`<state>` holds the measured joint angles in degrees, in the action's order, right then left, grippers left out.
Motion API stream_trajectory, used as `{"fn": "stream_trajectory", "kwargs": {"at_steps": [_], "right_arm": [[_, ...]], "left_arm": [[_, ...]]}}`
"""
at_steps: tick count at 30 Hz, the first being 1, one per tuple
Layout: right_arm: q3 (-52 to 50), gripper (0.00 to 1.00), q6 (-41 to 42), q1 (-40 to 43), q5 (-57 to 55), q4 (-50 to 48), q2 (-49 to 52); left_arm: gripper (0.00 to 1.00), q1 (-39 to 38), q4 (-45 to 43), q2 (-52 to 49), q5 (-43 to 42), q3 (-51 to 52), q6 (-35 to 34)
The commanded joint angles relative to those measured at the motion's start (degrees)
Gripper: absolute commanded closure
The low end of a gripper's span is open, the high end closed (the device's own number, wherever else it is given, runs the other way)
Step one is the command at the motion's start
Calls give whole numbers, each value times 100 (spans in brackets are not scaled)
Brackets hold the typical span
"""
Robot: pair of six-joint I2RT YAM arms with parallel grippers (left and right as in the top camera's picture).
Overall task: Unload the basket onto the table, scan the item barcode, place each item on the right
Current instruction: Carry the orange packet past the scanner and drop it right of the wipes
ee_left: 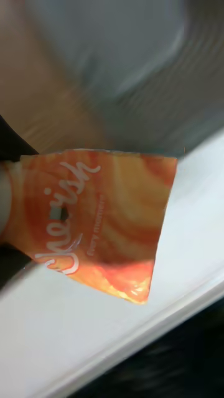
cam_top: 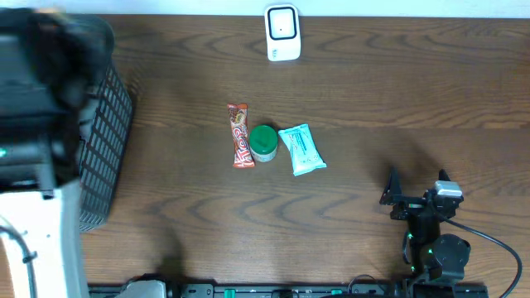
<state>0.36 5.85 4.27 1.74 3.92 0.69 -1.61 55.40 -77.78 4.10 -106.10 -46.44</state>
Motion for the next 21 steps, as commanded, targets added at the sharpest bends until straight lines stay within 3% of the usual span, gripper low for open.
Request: {"fn": "stream_trajectory", "kwargs": {"at_steps": [1, 5, 9, 21], "right_arm": [[-4, 1, 52, -24, 26, 22, -31], [-4, 1, 52, -24, 28, 22, -31], [-4, 1, 52, -24, 26, 22, -31], [-4, 1, 52, -24, 28, 22, -31]], "left_arm": [[76, -1123, 26, -376, -208, 24, 85], [76, -2465, -83, -1176, -195, 24, 48], [76, -3340, -422, -2225, -140, 24, 24], [76, -4540, -1272, -4590, -157, 24, -516]]}}
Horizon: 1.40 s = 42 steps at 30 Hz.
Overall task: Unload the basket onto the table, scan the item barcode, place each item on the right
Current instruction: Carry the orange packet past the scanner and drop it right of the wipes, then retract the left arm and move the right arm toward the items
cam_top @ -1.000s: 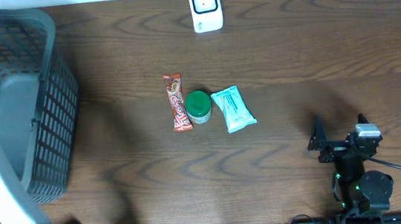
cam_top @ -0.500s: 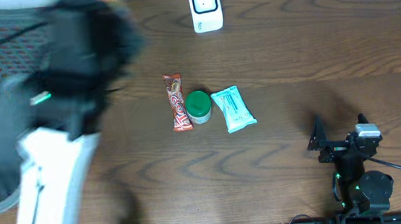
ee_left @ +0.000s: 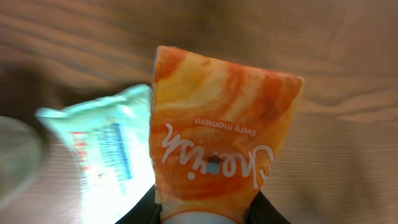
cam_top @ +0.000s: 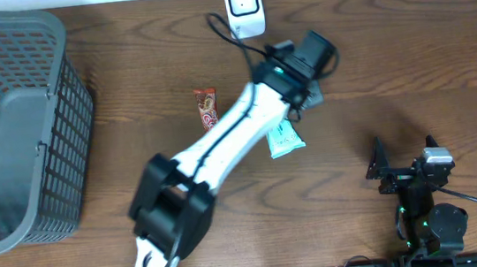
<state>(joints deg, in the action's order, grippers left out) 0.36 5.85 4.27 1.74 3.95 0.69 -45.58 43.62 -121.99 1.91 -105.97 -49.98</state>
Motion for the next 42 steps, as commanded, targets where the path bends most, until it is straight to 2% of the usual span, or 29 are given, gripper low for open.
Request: {"fn": "stream_trajectory", "kwargs": {"at_steps": [1, 4, 8, 10, 17, 21, 23, 28, 33, 37, 42], "right_arm": [[-4, 1, 52, -24, 28, 20, -31], [-4, 1, 52, -24, 28, 20, -31], [-4, 1, 52, -24, 26, 17, -31], [-4, 1, 52, -24, 26, 20, -31], [-4, 1, 52, -24, 28, 15, -31], [-4, 1, 52, -24, 28, 17, -31], [-4, 1, 52, -24, 28, 17, -31], [-4, 1, 245, -26, 249, 7, -31], [2, 1, 756, -26, 1622, -74, 35], [181, 1, 1158, -28, 2380, 72, 446], [1174, 1, 1298, -33, 2605, 511, 1408]], "left_arm": [[76, -212, -153, -254, 61, 11, -162], [74, -391, -289, -411, 63, 11, -160], [17, -485, -367, -361, 238, 9, -94], [1, -476, -369, -254, 509, -24, 136], [2, -190, -236, 1078, 2002, -435, 2079], [2, 127, -420, 2345, 3340, -485, 2710], [2, 352, -614, 2905, 3670, -485, 3027], [2, 1290, -1099, 4225, 3759, -485, 3875], [2, 2457, -1270, 5228, 3862, -485, 4811], [2, 3141, -1268, 5722, 4188, -483, 5021], [2, 3276, -826, 6247, 4183, -417, 4946]]}}
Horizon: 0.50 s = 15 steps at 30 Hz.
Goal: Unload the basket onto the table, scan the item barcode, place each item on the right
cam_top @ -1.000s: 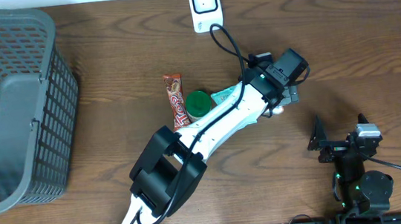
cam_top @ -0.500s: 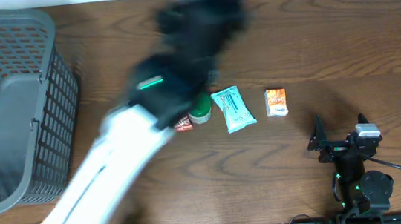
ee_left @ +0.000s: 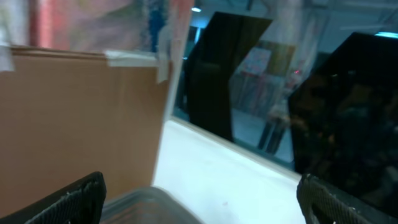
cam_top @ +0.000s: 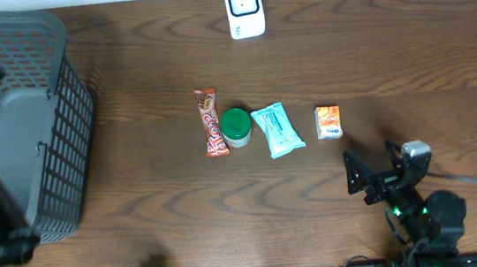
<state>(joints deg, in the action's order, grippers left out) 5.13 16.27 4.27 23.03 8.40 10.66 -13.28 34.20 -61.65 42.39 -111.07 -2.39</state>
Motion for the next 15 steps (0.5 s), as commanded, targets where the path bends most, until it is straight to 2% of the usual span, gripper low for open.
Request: {"fn": "stream_trajectory", "kwargs": {"at_steps": [1, 7, 11, 15], "right_arm": [[1027, 1, 238, -33, 472, 254, 684], [3488, 1, -420, -313, 92, 2503, 2793], [5051, 1, -413, -811, -238, 4153, 4312], [6109, 1, -411, -1329, 136, 5305, 5576]], "left_arm": [[2, 46, 195, 330, 136, 144, 105], [2, 46, 282, 1231, -345, 870, -201], [2, 48, 26, 1987, -448, 1600, -407], [2, 63, -461, 2841, -446, 2417, -435]]}}
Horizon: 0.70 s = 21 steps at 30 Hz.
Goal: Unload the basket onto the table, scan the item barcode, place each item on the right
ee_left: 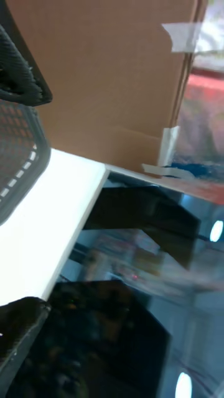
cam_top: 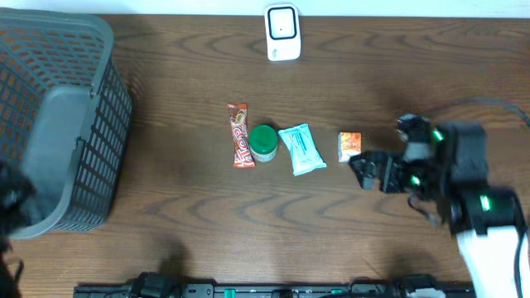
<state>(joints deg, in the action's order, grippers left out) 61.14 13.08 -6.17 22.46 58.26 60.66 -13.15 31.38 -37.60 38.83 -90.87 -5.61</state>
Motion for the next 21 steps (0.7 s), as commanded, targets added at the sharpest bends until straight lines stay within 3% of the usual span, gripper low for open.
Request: {"fn": "stream_trajectory", "kwargs": {"at_steps": [1, 6, 11, 21], "right_arm": [[640, 1, -92, -372, 439, 439, 815], [730, 1, -83, -595, 1648, 358, 1751], [713, 1, 905, -833, 2343, -588, 2446], [1108, 1, 4334, -2330, 42, -824, 2879]], "left_arm": [[2, 76, -328, 702, -90, 629, -111], [2, 258, -898, 1744, -94, 1427, -109], [2, 284, -1047, 2339, -380, 1668, 59], [2, 284, -1117, 2516, -844, 1810, 444]]}}
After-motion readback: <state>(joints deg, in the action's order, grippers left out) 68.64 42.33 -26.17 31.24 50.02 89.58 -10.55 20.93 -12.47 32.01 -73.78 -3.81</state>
